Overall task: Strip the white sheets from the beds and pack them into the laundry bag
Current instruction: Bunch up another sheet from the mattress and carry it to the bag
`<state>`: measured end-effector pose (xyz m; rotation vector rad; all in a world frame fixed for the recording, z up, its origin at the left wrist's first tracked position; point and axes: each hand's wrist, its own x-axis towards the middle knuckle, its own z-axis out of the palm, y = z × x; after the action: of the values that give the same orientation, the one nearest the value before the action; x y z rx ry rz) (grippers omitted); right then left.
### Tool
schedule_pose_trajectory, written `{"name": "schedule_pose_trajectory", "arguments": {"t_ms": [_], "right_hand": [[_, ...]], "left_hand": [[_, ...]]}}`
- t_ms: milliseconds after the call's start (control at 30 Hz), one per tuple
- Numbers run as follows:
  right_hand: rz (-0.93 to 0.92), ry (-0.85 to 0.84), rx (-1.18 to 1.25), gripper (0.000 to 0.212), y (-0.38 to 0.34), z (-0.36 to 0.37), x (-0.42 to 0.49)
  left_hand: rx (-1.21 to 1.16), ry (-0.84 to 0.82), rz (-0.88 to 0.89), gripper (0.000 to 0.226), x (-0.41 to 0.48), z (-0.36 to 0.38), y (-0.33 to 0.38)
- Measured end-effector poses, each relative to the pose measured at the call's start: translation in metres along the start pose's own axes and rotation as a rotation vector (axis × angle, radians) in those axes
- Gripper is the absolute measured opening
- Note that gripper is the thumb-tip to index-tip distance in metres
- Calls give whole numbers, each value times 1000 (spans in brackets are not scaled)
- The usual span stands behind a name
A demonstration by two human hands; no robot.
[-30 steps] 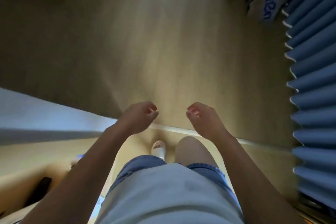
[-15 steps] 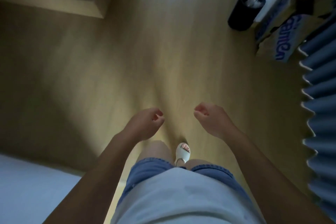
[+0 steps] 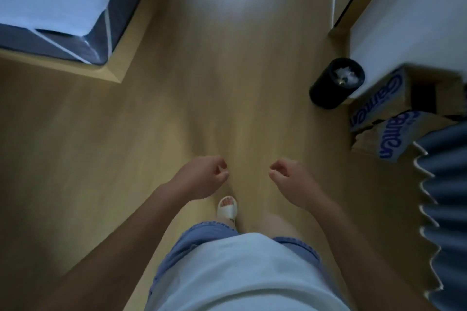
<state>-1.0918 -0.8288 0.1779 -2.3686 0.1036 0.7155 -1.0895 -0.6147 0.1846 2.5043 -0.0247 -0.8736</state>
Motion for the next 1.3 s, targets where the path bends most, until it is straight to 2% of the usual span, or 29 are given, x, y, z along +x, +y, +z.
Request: {"name": "schedule_pose_trajectory", "arguments": {"t_ms": [133, 333, 533, 733, 933, 1133, 1300], "right_hand": [[6, 28, 64, 19, -28, -56, 97], [24, -33, 161, 13, -54, -142, 270], [-33, -107, 112, 16, -119, -262, 446], [-80, -161, 108, 14, -195, -337, 615], [-101, -132, 76, 13, -274, -411, 808], [-113, -69, 72, 13, -355, -504, 968], [-88, -129, 90, 12, -390, -564, 1106]], "left_hand": [[71, 14, 39, 35, 104, -79, 32], [-211, -47, -37, 28, 264, -163, 68], [-342, 28, -110, 26, 405, -279, 106], [-456, 120, -171, 19, 540, -393, 110], [-435, 134, -167, 22, 715, -534, 96], [-323, 155, -75, 28, 879, -705, 135], [-329, 160, -107, 27, 1010, -789, 152]]}}
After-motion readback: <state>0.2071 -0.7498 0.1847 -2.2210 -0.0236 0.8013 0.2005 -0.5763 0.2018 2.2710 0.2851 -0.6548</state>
